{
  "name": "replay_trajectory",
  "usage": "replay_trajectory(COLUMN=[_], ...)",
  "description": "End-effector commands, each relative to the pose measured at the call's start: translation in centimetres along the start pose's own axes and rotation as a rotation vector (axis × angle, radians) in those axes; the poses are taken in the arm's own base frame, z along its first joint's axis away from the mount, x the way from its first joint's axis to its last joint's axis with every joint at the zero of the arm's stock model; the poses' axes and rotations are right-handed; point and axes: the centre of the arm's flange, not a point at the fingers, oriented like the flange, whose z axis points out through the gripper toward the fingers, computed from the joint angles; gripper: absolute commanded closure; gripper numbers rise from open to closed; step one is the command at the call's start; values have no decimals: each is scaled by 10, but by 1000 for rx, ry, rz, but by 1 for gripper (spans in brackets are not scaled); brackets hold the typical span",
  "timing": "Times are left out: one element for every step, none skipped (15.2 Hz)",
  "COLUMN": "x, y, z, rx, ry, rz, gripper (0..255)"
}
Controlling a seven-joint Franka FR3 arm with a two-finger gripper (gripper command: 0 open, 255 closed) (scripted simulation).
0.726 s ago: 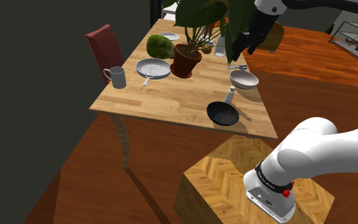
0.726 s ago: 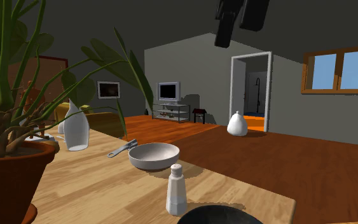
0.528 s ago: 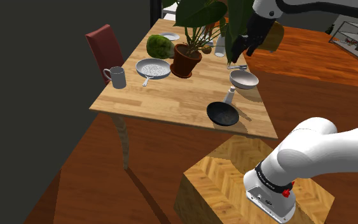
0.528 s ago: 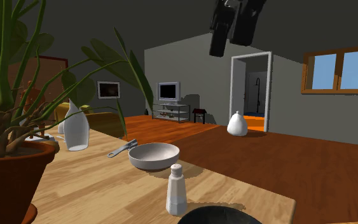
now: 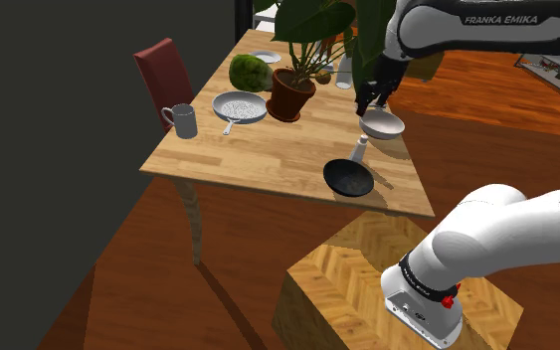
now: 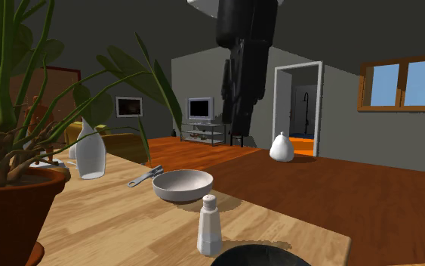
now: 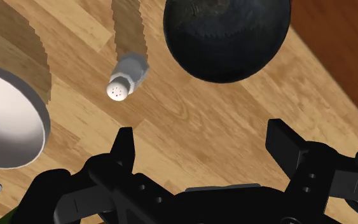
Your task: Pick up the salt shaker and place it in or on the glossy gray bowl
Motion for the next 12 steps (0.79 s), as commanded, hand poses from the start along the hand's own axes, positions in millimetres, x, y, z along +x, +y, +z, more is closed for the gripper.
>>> replay_trajectory(x=[7,11,14,17,20,24,27,30,33,35,38,39], y=[14,20,27,33,40,46,53,59,66,73,79,80], z=[21,32,43,54,66,77,88,100,111,123,134,137], rx=[-1,-2,-2,-2,-2,-3,-3,-3,-3,-4,-4,-4], ry=[-16,-24,-32,-40,-48,-56,-64,-73,-81,-89,-97,-99], rz=[-6,-8,-11,-13,-16,-18,-20,-23,-25,-28,-30,-31], gripper=[0,0,0,0,0,0,0,0,0,0,0,0])
